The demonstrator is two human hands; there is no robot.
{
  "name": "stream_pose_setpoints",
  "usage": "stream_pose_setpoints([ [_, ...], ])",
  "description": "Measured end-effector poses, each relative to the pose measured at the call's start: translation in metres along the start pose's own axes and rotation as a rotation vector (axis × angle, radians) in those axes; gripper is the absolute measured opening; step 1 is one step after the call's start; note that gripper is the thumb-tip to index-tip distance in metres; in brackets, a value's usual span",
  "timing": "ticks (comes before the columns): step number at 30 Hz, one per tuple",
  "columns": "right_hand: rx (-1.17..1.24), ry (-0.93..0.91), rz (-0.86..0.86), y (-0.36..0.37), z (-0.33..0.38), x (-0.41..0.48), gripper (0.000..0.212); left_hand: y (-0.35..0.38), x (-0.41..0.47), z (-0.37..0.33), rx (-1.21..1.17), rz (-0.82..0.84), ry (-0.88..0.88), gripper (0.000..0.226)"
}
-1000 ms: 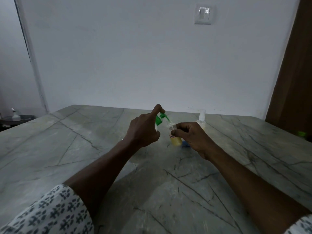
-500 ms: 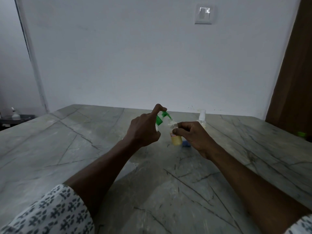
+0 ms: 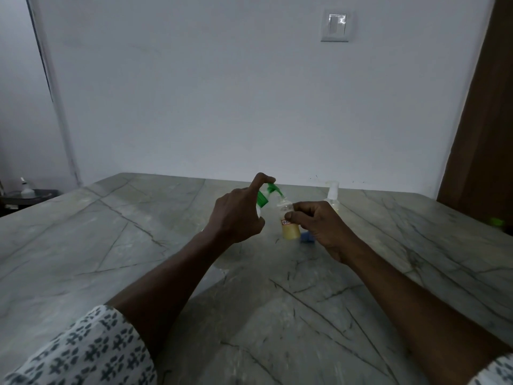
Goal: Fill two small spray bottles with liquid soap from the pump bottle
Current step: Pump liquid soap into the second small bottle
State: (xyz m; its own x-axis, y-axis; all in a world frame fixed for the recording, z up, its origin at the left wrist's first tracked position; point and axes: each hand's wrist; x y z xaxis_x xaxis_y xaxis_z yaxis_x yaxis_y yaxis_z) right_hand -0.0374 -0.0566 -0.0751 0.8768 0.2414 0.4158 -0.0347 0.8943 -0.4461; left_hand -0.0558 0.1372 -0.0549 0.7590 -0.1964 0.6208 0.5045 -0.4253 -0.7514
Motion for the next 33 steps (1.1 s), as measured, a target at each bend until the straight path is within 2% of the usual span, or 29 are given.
stream_pose_setpoints([
  [5, -0.017, 0.014, 0.002, 0.001, -0.0012, -0.0002, 0.029, -0.0005, 0.0014, -0.0013, 0.002, 0.02, -0.014, 0.079],
  [11, -0.027, -0.007, 0.03, 0.0027, 0.0024, -0.002, 0.019, -0.0009, -0.0008, -0.002, 0.006, -0.013, -0.006, 0.065],
  [17, -0.007, 0.007, 0.003, 0.0004, 0.0032, -0.0004, 0.019, -0.0001, -0.0003, -0.002, 0.002, -0.008, -0.015, 0.078],
  [20, 0.003, 0.012, 0.011, -0.0006, 0.0037, -0.0001, 0.01, -0.0017, -0.001, -0.0034, 0.0, -0.006, -0.006, 0.081],
  [26, -0.012, 0.015, 0.021, -0.0006, 0.0026, 0.0004, 0.021, -0.002, -0.0003, -0.0029, -0.002, -0.008, -0.008, 0.078],
  [33, 0.016, 0.004, 0.055, 0.0001, 0.0077, -0.0035, 0.01, -0.0015, -0.0006, -0.0024, 0.0, -0.018, -0.017, 0.07],
])
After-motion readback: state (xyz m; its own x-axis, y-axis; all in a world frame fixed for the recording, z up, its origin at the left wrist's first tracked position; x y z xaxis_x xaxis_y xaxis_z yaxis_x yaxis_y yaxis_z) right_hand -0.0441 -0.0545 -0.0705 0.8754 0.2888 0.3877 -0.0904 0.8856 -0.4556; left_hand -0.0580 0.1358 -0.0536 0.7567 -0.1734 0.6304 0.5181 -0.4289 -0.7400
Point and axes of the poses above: each hand's wrist, its own x-axis towards the middle knuckle, its own y-axis out of the palm, z = x × y, and after that the axes turned 4 degrees about -x, right-handed
